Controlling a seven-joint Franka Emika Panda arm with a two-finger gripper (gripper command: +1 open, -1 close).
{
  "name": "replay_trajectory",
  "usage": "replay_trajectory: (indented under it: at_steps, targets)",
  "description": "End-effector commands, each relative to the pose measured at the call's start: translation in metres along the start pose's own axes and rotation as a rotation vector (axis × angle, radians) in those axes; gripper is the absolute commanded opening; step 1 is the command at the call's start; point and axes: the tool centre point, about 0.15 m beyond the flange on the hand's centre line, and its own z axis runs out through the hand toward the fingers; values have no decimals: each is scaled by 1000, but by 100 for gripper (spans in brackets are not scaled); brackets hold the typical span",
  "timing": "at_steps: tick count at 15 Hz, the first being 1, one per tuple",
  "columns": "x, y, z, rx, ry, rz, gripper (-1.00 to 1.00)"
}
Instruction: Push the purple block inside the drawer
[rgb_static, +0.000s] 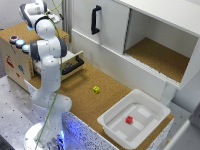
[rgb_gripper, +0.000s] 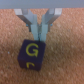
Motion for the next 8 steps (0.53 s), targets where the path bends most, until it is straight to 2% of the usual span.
replay_trajectory:
  at_steps: [1,8]
  targets:
    - [-39,10,10,22,-64,45,-100]
    - [-88,12,4,35,-76,107,-100]
